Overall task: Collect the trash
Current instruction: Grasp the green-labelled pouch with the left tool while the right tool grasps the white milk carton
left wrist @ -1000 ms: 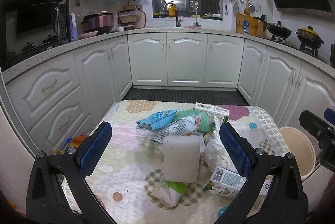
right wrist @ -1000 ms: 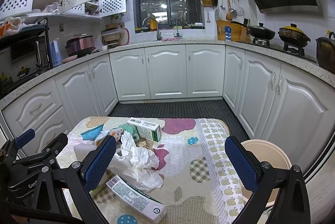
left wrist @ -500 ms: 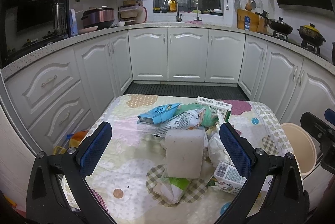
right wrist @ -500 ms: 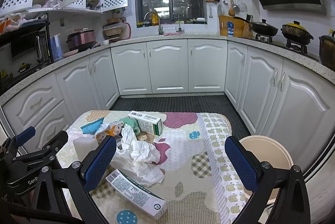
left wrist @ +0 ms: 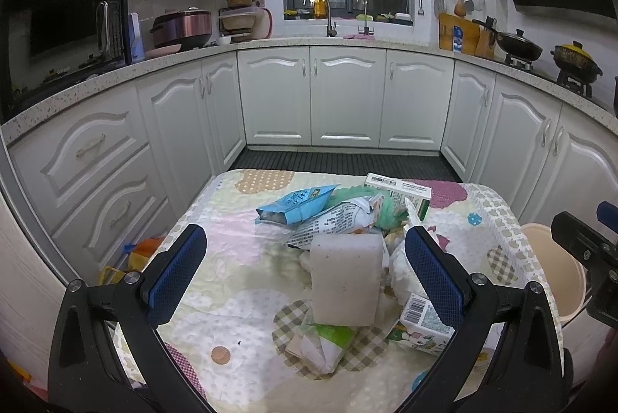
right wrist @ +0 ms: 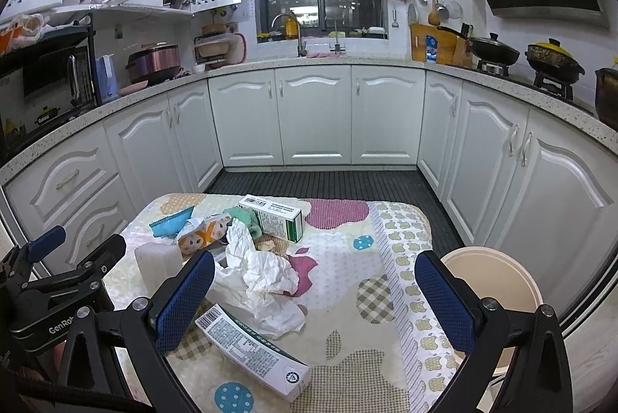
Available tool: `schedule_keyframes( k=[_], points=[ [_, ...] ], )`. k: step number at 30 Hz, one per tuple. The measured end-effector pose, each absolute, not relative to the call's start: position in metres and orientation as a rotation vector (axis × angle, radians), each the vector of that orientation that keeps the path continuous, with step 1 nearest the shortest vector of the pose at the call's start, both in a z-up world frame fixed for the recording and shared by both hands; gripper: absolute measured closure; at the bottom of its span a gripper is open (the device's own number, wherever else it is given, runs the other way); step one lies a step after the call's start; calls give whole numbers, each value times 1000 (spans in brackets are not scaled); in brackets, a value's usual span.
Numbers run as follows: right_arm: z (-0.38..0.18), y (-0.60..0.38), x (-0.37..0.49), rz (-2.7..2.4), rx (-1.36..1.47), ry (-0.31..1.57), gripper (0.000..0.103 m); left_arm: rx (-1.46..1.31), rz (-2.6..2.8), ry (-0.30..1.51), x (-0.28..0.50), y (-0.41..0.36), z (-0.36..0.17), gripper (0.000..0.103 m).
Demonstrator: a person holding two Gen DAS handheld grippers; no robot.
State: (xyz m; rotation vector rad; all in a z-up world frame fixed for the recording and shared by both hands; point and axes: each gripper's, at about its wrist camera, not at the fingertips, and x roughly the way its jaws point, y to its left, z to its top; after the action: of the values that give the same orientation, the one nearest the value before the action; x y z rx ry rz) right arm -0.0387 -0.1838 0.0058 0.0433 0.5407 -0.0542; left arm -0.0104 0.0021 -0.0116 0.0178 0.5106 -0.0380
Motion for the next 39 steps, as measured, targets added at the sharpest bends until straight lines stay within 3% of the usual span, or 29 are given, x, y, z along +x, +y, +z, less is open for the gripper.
schedule_keyframes(
  k=[10,20,24,35,38,39],
  points=[
    [0,-184,-35,-40,20,579,0,45,-39,543,-8,9,-21,1],
    [-41,-187,-26,169,49,759,1,39,-201,733,-6,40,-52,1],
    [-60,-179,-22,233,49,825,8,26,-256,787,-5,45,-65,1],
    [-90,-154,-4,306,-54,917,14,108,-377,908,21,29,-116,1],
    [-96,-151,1,312,-79,932,22,90,-399,950,34,24,-130,1],
    [-100,-150,4,315,-84,943,27,81,-409,955,37,23,-133,7]
  ],
)
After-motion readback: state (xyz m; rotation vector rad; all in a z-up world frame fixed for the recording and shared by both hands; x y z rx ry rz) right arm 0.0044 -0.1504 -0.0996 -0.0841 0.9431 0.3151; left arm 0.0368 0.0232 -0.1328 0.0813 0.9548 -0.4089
